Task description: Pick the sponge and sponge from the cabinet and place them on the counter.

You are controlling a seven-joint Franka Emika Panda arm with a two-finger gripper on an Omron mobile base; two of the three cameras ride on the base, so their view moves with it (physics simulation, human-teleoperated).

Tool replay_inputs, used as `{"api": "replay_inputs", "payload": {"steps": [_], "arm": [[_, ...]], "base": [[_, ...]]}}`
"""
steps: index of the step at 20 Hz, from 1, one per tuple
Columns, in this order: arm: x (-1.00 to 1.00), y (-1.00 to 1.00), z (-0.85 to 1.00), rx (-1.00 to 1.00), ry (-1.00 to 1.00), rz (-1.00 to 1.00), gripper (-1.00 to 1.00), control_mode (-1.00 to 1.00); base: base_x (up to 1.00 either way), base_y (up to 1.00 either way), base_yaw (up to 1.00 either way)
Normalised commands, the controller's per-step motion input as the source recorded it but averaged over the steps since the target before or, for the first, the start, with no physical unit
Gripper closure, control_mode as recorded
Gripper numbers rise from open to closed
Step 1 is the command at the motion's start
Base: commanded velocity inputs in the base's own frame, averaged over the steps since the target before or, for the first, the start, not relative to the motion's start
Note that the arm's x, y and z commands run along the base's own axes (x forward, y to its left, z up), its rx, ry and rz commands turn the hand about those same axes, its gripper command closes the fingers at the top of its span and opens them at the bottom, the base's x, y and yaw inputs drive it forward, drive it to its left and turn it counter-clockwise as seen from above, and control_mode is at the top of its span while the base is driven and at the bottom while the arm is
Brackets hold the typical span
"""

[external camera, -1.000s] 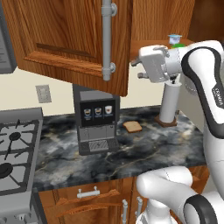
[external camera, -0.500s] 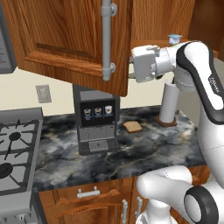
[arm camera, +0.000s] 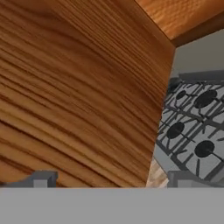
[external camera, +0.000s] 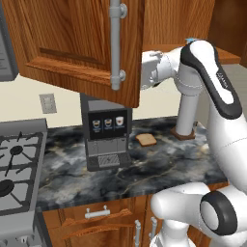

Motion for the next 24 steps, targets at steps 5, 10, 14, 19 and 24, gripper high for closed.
{"api": "replay_inputs", "payload": {"steps": [5, 10, 14, 19, 24], "arm": [[0.0, 0.56, 0.0, 0.0, -0.03, 0.17, -1.0, -1.0], [-0.17, 0.55, 0.0, -0.02, -0.14, 0.09, -1.0, -1.0], [-0.27, 0.52, 0.05, -0.04, -0.27, 0.01, -1.0, -1.0], [-0.3, 0.52, 0.04, -0.08, -0.37, 0.0, -1.0, -1.0], [-0.27, 0.53, 0.01, -0.07, -0.37, 0.0, -1.0, -1.0]], "base": [[0.0, 0.0, 0.0], [0.0, 0.0, 0.0], [0.0, 0.0, 0.0], [0.0, 0.0, 0.0], [0.0, 0.0, 0.0]]}}
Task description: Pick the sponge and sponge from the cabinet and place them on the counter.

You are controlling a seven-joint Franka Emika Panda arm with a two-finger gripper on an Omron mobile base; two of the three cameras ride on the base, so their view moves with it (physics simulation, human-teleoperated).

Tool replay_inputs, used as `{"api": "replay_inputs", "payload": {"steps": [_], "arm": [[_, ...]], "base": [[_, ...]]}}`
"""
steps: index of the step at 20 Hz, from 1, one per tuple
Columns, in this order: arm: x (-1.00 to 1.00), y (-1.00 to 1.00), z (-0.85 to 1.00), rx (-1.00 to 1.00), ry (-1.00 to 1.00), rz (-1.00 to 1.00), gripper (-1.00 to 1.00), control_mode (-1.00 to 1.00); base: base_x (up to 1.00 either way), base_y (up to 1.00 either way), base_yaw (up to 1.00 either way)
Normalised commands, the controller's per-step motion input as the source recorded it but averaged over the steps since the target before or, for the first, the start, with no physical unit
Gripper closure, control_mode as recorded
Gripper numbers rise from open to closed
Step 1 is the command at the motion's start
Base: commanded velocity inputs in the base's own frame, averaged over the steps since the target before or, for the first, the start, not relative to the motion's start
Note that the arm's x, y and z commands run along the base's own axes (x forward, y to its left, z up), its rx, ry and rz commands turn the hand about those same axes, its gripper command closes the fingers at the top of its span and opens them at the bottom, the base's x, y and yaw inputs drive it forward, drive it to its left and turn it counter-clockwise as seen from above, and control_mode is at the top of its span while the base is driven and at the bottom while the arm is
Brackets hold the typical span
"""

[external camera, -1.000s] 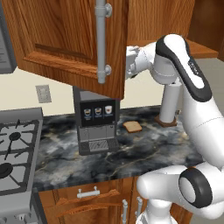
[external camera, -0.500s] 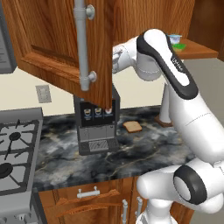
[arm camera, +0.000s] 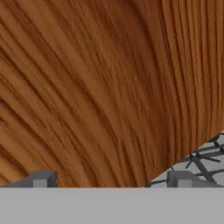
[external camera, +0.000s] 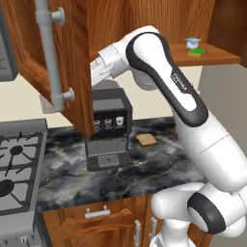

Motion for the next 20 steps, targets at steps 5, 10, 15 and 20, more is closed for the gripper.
{"api": "replay_inputs", "payload": {"steps": [5, 10, 15, 20], "arm": [[-0.21, 0.56, 0.0, -0.07, -0.36, 0.0, -1.0, -1.0], [-0.21, 0.54, 0.0, -0.06, -0.35, 0.0, -1.0, -1.0], [-0.23, 0.49, 0.0, -0.06, -0.34, 0.0, -1.0, -1.0], [-0.25, 0.39, 0.0, -0.05, -0.33, 0.0, -1.0, -1.0]], "base": [[0.0, 0.0, 0.0], [0.0, 0.0, 0.0], [0.0, 0.0, 0.0], [0.0, 0.0, 0.0]]}}
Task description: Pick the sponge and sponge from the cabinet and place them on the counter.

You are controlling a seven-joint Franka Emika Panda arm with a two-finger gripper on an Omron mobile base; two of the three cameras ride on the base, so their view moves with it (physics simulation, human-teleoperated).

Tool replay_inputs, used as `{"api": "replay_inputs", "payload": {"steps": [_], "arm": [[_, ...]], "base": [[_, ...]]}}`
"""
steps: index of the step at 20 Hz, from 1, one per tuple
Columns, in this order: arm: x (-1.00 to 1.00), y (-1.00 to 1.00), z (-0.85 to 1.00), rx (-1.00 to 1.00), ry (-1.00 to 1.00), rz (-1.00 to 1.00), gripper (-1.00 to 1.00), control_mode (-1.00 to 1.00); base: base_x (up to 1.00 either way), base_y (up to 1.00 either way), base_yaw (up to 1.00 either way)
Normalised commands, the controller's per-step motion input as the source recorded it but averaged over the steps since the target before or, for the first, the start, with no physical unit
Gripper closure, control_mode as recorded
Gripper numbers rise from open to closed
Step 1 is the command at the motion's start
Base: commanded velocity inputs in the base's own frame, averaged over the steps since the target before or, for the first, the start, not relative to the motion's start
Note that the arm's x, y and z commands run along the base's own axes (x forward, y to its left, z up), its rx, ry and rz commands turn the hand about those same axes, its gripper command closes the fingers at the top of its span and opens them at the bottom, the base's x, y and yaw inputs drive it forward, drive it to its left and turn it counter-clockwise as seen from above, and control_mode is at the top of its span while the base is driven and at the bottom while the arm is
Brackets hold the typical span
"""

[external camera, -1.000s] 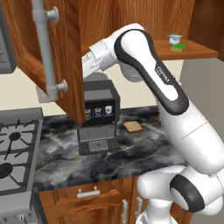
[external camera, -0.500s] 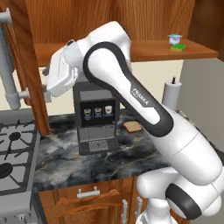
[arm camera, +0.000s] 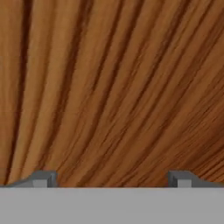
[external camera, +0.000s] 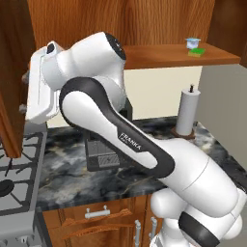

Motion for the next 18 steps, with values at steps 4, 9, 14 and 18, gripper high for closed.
{"api": "replay_inputs", "payload": {"steps": [4, 9, 14, 18], "arm": [[-0.25, 0.32, 0.0, -0.02, -0.33, -0.01, -1.0, -1.0], [-0.21, 0.26, 0.0, -0.01, -0.3, 0.0, -1.0, -1.0], [-0.18, 0.06, 0.0, -0.04, -0.23, 0.0, -1.0, -1.0], [-0.03, 0.0, -0.05, -0.08, -0.08, 0.0, -1.0, -1.0]], "base": [[0.0, 0.0, 0.0], [0.0, 0.0, 0.0], [0.0, 0.0, 0.0], [0.0, 0.0, 0.0]]}}
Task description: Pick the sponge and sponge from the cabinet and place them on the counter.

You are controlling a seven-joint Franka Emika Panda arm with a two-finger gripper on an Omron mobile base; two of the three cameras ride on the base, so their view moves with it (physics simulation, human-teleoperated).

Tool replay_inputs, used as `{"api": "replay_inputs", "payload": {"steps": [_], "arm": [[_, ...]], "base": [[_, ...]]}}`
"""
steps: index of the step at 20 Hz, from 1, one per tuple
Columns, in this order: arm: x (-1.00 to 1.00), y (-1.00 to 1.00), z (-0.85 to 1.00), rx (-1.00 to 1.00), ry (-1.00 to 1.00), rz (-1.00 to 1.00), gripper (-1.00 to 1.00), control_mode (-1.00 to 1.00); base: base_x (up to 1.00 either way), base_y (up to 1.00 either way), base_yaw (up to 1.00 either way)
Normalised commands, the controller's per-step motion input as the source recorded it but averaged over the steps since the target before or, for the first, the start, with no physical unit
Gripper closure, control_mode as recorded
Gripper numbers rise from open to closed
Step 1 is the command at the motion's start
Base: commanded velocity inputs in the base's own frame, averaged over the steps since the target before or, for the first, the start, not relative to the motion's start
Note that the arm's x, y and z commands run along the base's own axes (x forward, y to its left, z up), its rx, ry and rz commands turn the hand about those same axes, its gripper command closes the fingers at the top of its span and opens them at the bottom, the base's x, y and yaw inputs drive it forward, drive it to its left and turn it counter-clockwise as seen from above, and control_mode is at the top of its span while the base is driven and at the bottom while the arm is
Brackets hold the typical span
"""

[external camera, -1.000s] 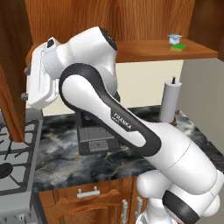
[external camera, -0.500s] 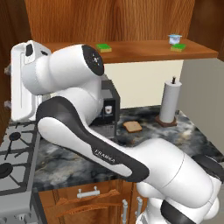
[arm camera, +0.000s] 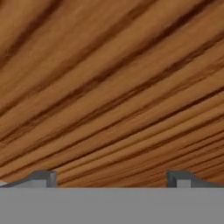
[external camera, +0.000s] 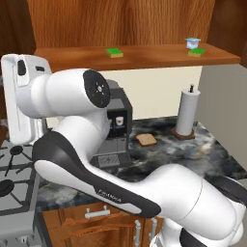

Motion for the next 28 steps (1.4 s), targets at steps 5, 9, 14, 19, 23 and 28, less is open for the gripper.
{"api": "replay_inputs", "payload": {"steps": [5, 9, 14, 19, 23, 28], "arm": [[0.43, 0.0, -0.35, -0.11, 0.0, -0.02, -1.0, -1.0], [0.36, 0.0, -0.3, -0.1, -0.01, -0.02, -1.0, -1.0], [0.27, 0.04, -0.21, -0.11, -0.01, -0.01, -1.0, -1.0], [0.4, 0.09, -0.22, -0.12, -0.05, -0.03, -1.0, -1.0], [-0.19, -0.07, 0.02, -0.02, -0.02, 0.0, -1.0, -1.0], [-0.84, -0.63, 0.2, 0.08, -0.14, -0.02, -1.0, -1.0]], "base": [[0.0, 0.0, 0.0], [0.0, 0.0, 0.0], [0.0, 0.0, 0.0], [0.0, 0.0, 0.0], [0.0, 0.0, 0.0], [0.0, 0.0, 0.0]]}}
